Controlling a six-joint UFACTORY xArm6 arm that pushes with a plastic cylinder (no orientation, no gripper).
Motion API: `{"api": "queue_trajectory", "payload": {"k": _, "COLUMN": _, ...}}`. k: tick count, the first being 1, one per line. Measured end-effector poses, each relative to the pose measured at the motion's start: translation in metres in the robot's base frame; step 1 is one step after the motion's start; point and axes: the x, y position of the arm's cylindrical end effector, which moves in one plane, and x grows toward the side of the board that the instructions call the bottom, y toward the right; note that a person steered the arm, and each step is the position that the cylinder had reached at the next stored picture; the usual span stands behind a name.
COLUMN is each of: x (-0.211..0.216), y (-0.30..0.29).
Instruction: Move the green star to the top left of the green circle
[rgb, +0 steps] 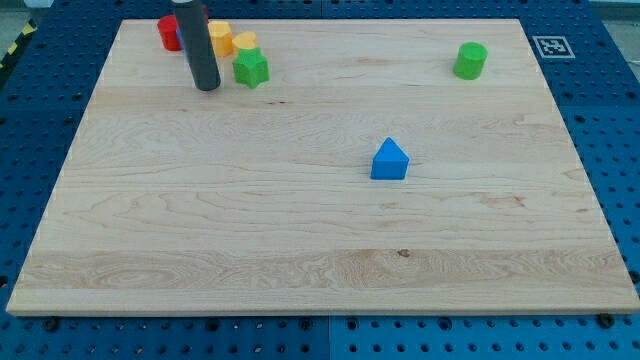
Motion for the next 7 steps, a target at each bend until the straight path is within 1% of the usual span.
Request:
{"api": "queue_trajectory", "payload": {"k": 1, "x": -0.001, "y": 0.011}}
{"api": "queue_trajectory", "payload": {"k": 2, "x": -0.016, "y": 0.014}}
{"api": "queue_trajectory", "payload": {"k": 3, "x": -0.020, "y": 0.027}}
{"api": "queue_trajectory", "payload": {"k": 5, "x": -0.016, "y": 0.104}}
{"api": "queue_trajectory", "payload": {"k": 7, "x": -0.035, "y": 0.145}}
